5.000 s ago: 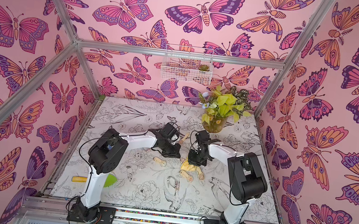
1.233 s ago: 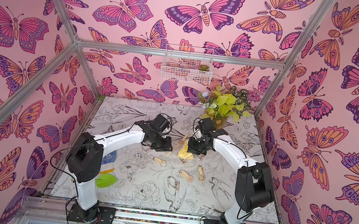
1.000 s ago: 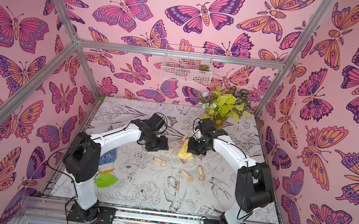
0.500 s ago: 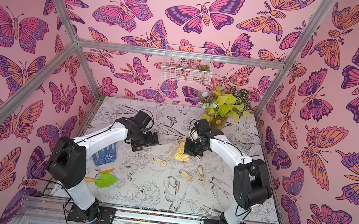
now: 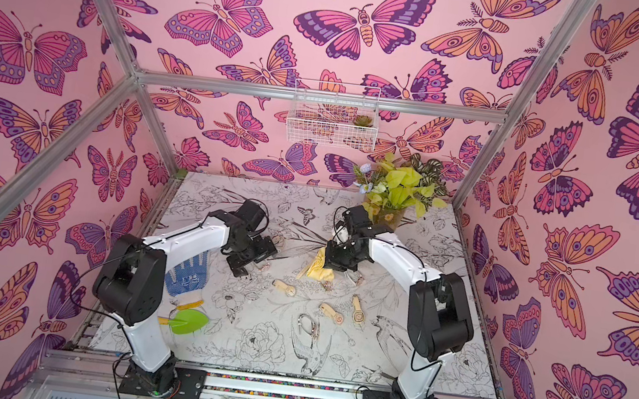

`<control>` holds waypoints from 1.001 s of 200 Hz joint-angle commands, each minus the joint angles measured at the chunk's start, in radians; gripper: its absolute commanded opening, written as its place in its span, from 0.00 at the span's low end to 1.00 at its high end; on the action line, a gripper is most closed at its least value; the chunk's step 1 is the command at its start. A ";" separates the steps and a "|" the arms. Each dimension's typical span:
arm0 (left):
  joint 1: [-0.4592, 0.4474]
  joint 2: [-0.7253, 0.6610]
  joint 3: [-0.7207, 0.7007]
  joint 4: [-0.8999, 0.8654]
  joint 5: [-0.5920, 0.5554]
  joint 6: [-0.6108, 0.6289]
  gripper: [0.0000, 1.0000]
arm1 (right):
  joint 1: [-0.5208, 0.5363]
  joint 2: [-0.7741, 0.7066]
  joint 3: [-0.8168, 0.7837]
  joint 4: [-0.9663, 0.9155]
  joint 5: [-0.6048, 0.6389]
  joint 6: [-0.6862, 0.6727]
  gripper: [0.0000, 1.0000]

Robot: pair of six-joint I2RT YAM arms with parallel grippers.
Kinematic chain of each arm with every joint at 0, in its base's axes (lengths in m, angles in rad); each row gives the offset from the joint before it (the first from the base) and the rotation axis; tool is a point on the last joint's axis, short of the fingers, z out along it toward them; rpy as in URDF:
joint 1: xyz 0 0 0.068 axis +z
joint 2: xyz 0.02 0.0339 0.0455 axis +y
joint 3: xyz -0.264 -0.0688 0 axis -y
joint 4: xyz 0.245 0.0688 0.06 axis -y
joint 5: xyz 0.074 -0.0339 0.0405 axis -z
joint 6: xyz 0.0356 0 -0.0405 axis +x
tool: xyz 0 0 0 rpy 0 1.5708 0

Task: Wipe the watch dial
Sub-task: Pick up the watch at the center of the board.

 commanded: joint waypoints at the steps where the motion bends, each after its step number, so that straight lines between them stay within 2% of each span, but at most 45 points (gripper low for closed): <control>1: 0.021 0.019 -0.004 -0.032 -0.032 -0.048 0.98 | 0.006 0.011 0.027 -0.022 -0.012 -0.015 0.00; 45: 0.051 0.057 -0.013 0.009 -0.021 -0.063 0.88 | 0.006 0.013 0.009 -0.011 -0.009 -0.011 0.00; 64: 0.056 0.076 -0.014 0.026 -0.006 -0.065 0.80 | 0.005 0.015 0.008 -0.010 -0.005 -0.009 0.00; 139: 0.055 0.131 -0.004 0.062 0.039 -0.071 0.77 | 0.006 0.041 0.012 0.002 0.000 -0.005 0.00; 200: 0.052 0.153 -0.001 0.088 0.056 -0.063 0.61 | 0.006 0.053 0.011 0.010 0.006 0.001 0.00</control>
